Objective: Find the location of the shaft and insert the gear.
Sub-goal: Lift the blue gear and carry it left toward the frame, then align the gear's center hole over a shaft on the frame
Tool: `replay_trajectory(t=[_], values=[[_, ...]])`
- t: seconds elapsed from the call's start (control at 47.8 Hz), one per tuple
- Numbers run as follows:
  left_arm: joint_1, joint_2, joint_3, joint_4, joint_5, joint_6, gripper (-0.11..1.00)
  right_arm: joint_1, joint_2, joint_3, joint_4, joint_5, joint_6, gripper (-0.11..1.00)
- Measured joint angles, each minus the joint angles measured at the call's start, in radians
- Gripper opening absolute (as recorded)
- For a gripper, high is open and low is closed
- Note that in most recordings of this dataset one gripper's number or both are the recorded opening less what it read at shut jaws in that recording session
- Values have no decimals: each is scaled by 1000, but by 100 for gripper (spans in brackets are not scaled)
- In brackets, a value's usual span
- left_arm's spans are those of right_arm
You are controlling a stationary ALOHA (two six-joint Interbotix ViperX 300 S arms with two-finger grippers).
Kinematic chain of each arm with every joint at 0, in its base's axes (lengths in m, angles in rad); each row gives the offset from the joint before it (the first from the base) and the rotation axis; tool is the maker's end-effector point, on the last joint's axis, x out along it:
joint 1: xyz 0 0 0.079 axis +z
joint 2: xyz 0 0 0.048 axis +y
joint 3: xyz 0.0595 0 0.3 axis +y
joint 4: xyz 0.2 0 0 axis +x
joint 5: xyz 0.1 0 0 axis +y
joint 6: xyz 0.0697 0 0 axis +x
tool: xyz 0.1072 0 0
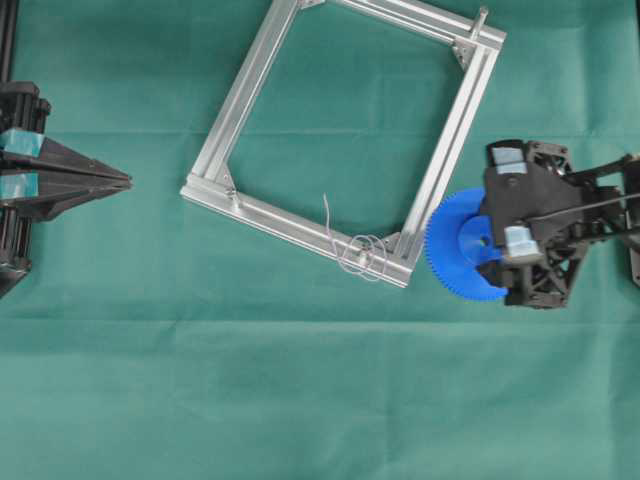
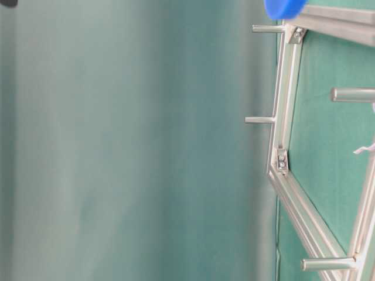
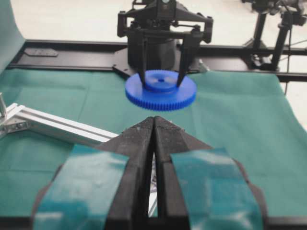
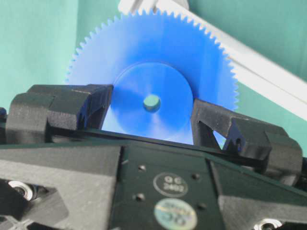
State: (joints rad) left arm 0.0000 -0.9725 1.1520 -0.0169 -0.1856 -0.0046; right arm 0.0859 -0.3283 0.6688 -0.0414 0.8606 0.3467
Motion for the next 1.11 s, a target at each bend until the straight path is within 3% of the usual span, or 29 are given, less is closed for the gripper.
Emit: replay_trajectory(t=[0.502,1.109], values=[[2,0,0,-3,0,-11,1,0,170,-164,-38,-2,-6,68],[0,0,0,-3,38,-9,1,-9,299,-267,-55,3,-14,68]])
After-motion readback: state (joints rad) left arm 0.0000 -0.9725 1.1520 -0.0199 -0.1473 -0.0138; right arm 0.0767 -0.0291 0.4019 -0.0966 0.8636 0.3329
